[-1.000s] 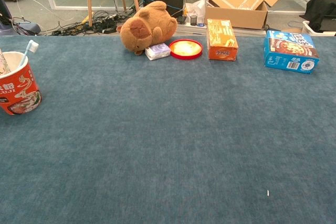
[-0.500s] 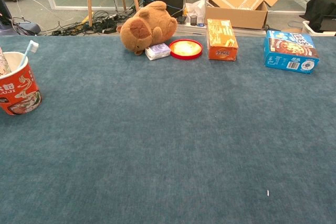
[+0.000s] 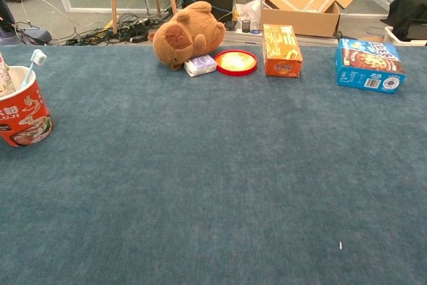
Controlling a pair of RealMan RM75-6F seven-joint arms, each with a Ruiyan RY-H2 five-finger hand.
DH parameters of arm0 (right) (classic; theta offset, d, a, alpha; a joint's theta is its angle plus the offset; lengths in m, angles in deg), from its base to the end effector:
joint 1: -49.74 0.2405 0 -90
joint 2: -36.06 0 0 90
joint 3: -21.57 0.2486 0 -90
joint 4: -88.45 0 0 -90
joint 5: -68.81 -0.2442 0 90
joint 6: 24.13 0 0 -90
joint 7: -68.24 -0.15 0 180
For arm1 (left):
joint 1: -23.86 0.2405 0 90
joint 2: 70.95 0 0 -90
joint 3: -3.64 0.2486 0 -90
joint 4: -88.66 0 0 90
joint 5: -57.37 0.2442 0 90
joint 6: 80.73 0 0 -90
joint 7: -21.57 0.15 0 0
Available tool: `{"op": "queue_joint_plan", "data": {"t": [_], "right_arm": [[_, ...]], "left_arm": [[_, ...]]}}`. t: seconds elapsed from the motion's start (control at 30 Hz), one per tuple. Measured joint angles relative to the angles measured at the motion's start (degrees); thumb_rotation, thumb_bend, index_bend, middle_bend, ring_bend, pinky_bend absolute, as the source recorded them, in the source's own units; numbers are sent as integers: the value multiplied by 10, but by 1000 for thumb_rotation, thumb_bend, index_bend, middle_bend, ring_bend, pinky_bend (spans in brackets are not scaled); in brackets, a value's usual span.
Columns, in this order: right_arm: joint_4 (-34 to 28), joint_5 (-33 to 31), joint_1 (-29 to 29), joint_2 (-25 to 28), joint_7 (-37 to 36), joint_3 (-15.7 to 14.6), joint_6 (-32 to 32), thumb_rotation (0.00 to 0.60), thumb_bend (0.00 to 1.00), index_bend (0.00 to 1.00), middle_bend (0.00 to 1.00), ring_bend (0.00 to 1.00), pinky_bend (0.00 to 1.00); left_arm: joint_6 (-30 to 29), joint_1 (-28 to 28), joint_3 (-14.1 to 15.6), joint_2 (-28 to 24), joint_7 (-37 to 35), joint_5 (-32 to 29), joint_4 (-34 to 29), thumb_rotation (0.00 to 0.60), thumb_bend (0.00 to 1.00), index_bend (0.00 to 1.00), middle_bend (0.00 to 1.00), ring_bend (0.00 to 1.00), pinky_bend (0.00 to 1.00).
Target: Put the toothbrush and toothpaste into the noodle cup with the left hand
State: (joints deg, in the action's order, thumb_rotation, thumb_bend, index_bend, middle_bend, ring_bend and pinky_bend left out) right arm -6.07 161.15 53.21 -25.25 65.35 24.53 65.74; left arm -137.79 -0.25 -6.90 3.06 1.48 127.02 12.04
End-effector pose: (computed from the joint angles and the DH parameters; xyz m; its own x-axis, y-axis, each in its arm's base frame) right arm -0.2984 -0.1806 0.1413 0.3590 0.0687 0.9308 -0.9254 -0.1035 0.3646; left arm -0.3217 0.3326 0.0723 0.0466 0.1894 0.9808 0.9951 0.0767 -0.0620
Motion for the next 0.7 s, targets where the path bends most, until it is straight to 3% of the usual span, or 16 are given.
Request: {"op": "queue_joint_plan", "data": {"t": [0.7], "right_arm": [[3, -1, 0, -1, -3, 0, 0, 600, 157, 191, 256, 237, 596]], "left_arm": [[6, -3, -8, 1, -4, -11, 3, 600, 377, 209, 0, 0, 0]]}}
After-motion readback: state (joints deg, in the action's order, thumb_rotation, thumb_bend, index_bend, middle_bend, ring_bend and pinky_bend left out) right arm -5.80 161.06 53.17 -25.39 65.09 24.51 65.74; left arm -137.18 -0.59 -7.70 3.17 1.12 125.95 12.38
